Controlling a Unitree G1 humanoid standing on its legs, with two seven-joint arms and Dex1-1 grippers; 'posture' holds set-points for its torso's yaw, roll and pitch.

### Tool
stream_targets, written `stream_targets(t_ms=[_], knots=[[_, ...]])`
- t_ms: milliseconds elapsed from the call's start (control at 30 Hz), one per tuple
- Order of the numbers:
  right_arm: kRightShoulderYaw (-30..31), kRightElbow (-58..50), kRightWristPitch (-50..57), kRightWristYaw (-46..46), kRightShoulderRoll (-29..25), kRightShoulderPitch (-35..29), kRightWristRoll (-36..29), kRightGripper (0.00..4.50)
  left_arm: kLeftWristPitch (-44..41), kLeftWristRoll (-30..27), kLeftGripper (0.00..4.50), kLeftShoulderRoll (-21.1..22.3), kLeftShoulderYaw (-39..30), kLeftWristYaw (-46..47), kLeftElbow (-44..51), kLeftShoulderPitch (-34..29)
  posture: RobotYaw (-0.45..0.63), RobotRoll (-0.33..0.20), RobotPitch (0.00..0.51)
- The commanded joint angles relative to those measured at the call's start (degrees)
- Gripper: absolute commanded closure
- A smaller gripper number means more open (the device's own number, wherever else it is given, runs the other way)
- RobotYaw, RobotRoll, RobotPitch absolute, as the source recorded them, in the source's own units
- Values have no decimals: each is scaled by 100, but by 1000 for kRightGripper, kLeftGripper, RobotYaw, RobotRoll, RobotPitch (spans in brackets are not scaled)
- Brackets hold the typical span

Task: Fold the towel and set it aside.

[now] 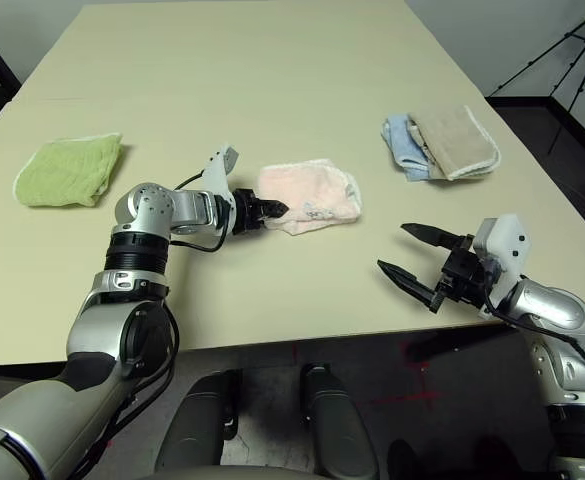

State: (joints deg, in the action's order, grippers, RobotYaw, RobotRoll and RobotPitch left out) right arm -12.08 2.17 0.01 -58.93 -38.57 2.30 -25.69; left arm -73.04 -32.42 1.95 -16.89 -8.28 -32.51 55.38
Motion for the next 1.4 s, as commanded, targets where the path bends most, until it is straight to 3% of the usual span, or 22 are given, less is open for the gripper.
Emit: stream_targets(t_ms=[33,633,733,1033,1400], knots=[[-81,-45,19,-4,-43,-39,-13,0,-22,136,4483,-36,147,-44,-64,-189,13,0,207],[-12,116,-41,-45,-16,88,51,0,-567,-129,4483,-34,-146,-214,470,-89,36,0,197],[-6,126,-42,-57,-17,96,58,0,-694,-120,3600,-53,-219,-167,551,-83,40,0,197],[-6,121,-30,-91,-19,76,59,0,-916,-10,194,400,-215,-241,662,-38,54,0,195],[6,142,-40,-113,-13,93,68,0,-469,197,55,956,171,-647,161,67,54,0,193]])
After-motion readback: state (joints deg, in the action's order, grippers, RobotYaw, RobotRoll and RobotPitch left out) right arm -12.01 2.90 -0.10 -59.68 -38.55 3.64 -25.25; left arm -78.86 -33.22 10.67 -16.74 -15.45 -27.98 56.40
